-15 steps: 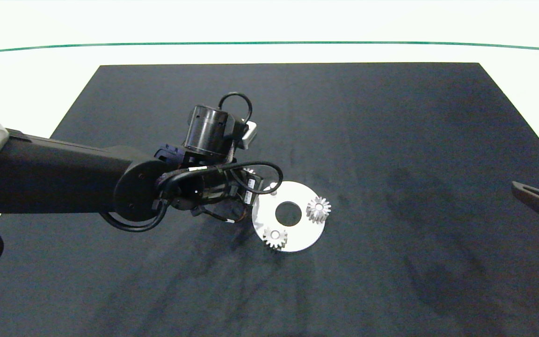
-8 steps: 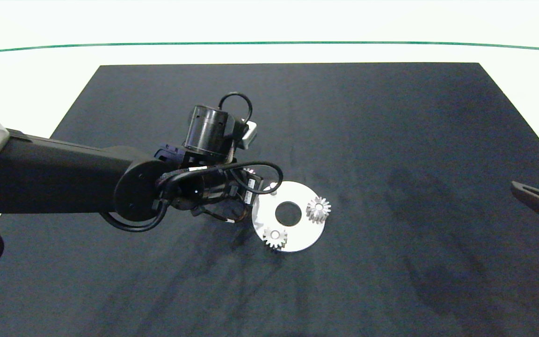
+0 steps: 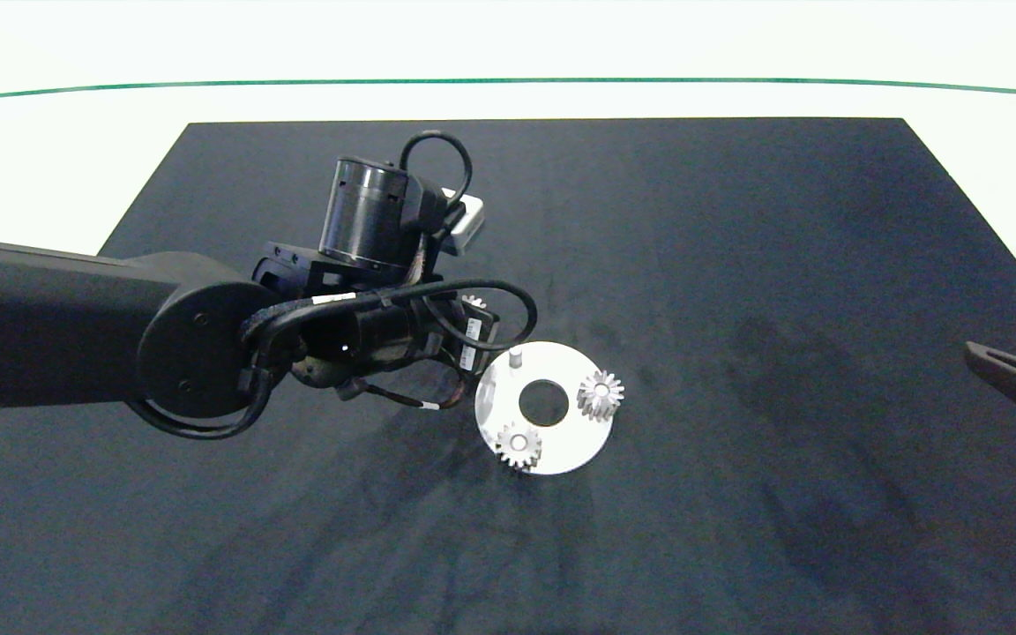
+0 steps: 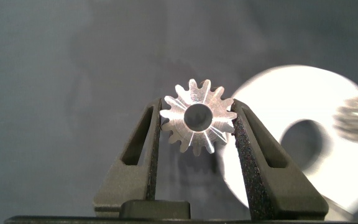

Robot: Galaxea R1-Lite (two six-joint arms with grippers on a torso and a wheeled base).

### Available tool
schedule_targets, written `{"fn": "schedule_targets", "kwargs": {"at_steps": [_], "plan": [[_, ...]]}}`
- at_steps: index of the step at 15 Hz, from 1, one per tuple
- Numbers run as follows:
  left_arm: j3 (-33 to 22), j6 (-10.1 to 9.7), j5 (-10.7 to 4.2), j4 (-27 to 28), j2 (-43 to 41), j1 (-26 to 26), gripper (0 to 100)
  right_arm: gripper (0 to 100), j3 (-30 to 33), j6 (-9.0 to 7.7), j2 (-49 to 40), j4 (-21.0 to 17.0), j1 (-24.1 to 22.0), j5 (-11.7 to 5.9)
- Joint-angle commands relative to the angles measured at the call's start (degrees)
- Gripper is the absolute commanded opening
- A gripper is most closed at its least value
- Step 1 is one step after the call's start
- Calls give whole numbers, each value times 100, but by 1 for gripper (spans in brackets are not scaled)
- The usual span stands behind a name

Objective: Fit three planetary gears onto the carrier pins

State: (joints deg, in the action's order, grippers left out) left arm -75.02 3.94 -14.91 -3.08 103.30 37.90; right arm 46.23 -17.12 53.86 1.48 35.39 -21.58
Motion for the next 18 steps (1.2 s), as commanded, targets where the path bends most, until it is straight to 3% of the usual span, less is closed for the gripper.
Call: {"fn": "schedule_targets", "kwargs": {"at_steps": [1, 9, 18], "plan": [[154, 151, -12, -8, -161, 552, 7, 100, 0, -11, 11, 2, 3, -13], [49, 441, -12, -52, 261, 499, 7, 100, 0, -11, -7, 2, 3, -13], [-39, 450, -12, -61, 331, 420, 7, 100, 0, -11, 2, 2, 3, -13]]}}
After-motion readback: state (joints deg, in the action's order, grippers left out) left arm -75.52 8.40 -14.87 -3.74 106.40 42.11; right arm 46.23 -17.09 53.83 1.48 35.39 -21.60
